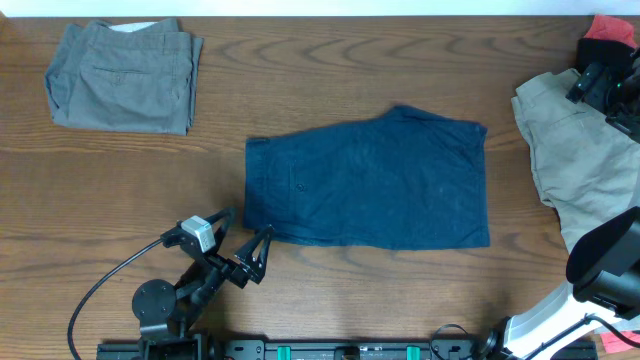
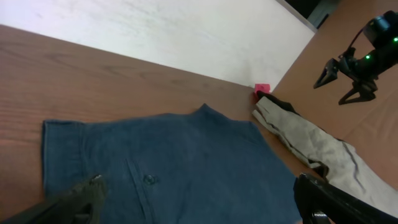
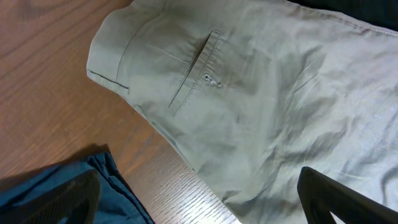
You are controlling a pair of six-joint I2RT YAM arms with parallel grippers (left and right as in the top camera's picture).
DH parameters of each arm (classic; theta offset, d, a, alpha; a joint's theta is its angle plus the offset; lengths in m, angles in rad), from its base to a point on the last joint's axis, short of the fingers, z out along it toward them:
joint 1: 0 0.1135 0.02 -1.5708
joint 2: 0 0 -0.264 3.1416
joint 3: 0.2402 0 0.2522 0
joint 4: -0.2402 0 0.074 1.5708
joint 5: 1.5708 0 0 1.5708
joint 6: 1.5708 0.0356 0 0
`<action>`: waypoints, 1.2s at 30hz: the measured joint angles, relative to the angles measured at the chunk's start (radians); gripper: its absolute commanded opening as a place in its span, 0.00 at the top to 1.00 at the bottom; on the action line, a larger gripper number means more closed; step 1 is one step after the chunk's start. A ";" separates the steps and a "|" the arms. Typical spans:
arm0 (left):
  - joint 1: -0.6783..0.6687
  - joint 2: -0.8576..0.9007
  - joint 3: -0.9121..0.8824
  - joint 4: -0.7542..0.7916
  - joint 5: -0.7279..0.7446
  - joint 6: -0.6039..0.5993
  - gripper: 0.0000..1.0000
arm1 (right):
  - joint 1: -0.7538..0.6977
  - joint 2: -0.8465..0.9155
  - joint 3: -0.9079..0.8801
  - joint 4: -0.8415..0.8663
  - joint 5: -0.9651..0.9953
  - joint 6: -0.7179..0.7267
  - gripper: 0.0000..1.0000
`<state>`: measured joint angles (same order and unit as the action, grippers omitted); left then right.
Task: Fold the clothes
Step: 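Grasp the left end of the navy trousers with the left gripper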
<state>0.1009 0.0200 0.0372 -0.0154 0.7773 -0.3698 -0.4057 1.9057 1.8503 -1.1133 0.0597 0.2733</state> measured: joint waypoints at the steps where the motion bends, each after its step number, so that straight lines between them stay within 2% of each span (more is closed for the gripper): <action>1: 0.000 0.014 0.014 -0.008 -0.001 0.004 0.02 | 0.000 0.000 0.000 0.000 0.000 0.000 0.01; 5: 0.000 0.148 0.156 -0.091 -0.038 0.043 0.02 | 0.000 0.000 0.000 0.000 -0.001 0.000 0.01; 13: 0.000 0.669 0.583 -0.312 -0.115 0.237 0.02 | 0.000 0.000 0.000 0.000 -0.002 0.000 0.01; 18: 0.000 1.035 0.925 -0.665 -0.158 0.307 0.02 | 0.000 0.000 0.000 0.000 -0.003 0.000 0.01; 21: 0.000 1.191 1.060 -0.777 -0.164 0.327 0.02 | 0.000 0.000 0.000 0.000 -0.003 0.000 0.01; 36: 0.000 1.617 1.104 -0.773 -0.245 0.350 0.02 | 0.000 0.000 0.000 0.000 -0.003 0.000 0.01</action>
<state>0.1009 1.6375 1.1416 -0.7883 0.5320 -0.0196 -0.4057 1.9057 1.8503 -1.1137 0.0566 0.2733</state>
